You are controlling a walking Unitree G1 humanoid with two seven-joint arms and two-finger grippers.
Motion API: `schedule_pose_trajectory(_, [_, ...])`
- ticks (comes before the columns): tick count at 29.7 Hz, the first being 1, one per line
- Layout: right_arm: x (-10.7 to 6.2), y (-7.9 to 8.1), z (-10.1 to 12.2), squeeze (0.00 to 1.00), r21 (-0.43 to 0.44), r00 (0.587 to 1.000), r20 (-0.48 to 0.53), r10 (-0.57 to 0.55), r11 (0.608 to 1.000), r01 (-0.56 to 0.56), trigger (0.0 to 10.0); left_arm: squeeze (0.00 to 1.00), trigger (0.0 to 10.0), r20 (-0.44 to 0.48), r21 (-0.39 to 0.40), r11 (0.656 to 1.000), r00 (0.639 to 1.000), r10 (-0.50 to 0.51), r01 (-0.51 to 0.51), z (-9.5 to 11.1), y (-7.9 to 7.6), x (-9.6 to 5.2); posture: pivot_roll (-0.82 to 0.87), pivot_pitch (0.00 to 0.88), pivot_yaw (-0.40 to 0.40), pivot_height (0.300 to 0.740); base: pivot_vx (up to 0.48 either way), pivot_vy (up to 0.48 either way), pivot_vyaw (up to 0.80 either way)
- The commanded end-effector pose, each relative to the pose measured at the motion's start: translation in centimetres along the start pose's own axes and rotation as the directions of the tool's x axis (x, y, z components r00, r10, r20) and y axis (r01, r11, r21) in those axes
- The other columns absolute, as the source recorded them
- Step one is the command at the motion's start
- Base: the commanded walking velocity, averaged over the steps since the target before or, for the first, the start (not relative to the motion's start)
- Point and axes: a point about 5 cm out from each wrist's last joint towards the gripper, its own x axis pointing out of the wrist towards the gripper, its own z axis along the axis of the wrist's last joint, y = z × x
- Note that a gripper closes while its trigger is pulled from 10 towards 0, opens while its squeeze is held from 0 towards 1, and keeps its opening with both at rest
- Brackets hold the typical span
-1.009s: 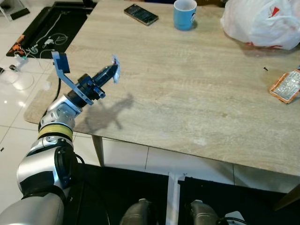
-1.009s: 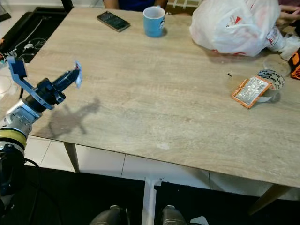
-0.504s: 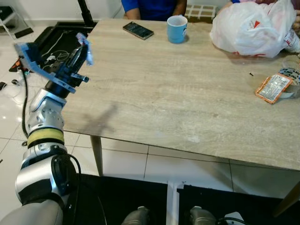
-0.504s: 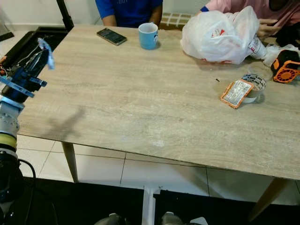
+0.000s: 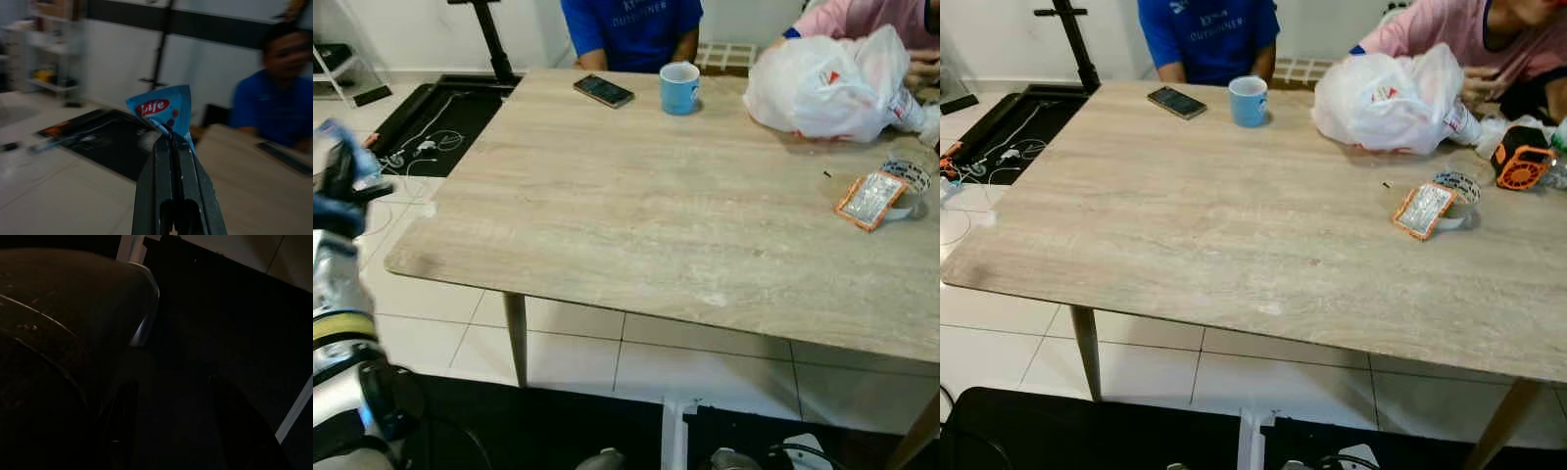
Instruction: Restocking fridge
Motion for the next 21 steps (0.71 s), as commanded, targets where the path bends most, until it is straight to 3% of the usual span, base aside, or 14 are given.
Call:
schedule_pose_trajectory(1, [0.3,1.1,0.4,0.0,0.007,0.999,0.018,0.035,0.999,-0.035,10.0,0.0,10.0,-0.02,0.059,0.987,0.989,0.149,-0.147,0.3,2.9,-1.1,-0.06,0.051,0.09,0.74,0.0,0.0,0.0])
schedule_pose_trajectory(2, [0.3,1.1,0.4,0.0,0.007,0.999,0.018,0.035,0.999,-0.035,10.0,0.0,10.0,-0.02,0.059,0.987,0.989,0.149,-0.147,0.3,2.9,-1.1,-0.06,0.051,0.09,0.74,0.0,0.0,0.0])
schedule_pose_trajectory(5, [0.3,1.2,0.4,0.0,0.007,0.999,0.015,0.034,0.999,-0.035,10.0,0.0,10.0,-0.075,0.129,0.933,0.935,0.347,-0.336,-0.7,6.0,-3.2,-0.06,0.047,0.09,0.74,0.0,0.0,0.0])
schedule_pose_trajectory(6, [0.3,1.2,0.4,0.0,0.007,0.999,0.015,0.034,0.999,-0.035,10.0,0.0,10.0,-0.075,0.129,0.933,0.935,0.347,-0.336,-0.7,6.0,-3.2,-0.06,0.047,0.09,0.74,0.0,0.0,0.0])
schedule_pose_trajectory(7, [0.3,1.2,0.4,0.0,0.009,0.999,0.016,0.034,0.999,-0.034,10.0,0.0,10.0,-0.132,0.19,0.886,0.884,0.449,-0.423,-2.0,7.6,-5.0,-0.06,0.044,0.09,0.74,0.0,0.0,0.0])
schedule_pose_trajectory(9, [0.3,1.2,0.4,0.0,0.009,0.999,0.016,0.034,0.999,-0.034,10.0,0.0,10.0,-0.132,0.19,0.886,0.884,0.449,-0.423,-2.0,7.6,-5.0,-0.06,0.044,0.09,0.74,0.0,0.0,0.0])
schedule_pose_trajectory(11, [0.3,1.2,0.5,0.0,0.013,0.999,0.017,0.03,0.999,-0.031,10.0,0.0,10.0,-0.219,0.224,0.837,0.811,0.543,-0.499,-4.1,9.2,-7.6,-0.06,0.039,0.096,0.74,0.0,0.0,0.0])
schedule_pose_trajectory(12, [0.3,1.2,0.5,0.0,0.013,0.999,0.017,0.03,0.999,-0.031,10.0,0.0,10.0,-0.219,0.224,0.837,0.811,0.543,-0.499,-4.1,9.2,-7.6,-0.06,0.039,0.096,0.74,0.0,0.0,0.0])
schedule_pose_trajectory(14, [0.3,1.2,0.5,0.0,0.016,1.0,0.017,0.026,1.0,-0.027,10.0,0.0,10.0,-0.317,0.256,0.8,0.735,0.599,-0.542,-6.6,10.1,-10.4,-0.06,0.035,0.095,0.74,0.0,0.0,0.0])
schedule_pose_trajectory(15, [0.3,1.2,0.5,0.0,0.017,1.0,0.017,0.025,1.0,-0.025,10.0,0.0,10.0,-0.357,0.274,0.785,0.699,0.62,-0.556,-7.6,10.3,-11.6,-0.06,0.035,0.095,0.74,0.0,0.0,0.0])
schedule_pose_trajectory(16, [0.3,1.2,0.5,0.0,0.017,1.0,0.017,0.025,1.0,-0.025,10.0,0.0,10.0,-0.357,0.274,0.785,0.699,0.62,-0.556,-7.6,10.3,-11.6,-0.06,0.035,0.095,0.74,0.0,0.0,0.0])
schedule_pose_trajectory(20, [0.3,1.0,0.4,0.0,0.014,1.0,0.012,0.02,1.0,-0.02,10.0,0.0,10.0,-0.483,0.299,0.721,0.552,0.679,-0.625,-11.3,10.7,-16.6,-0.07,0.022,0.086,0.74,0.0,0.0,0.0])
schedule_pose_trajectory(21, [0.3,1.0,0.4,0.0,0.014,1.0,0.012,0.02,1.0,-0.02,10.0,0.0,10.0,-0.483,0.299,0.721,0.552,0.679,-0.625,-11.3,10.7,-16.6,-0.07,0.022,0.086,0.74,0.0,0.0,0.0])
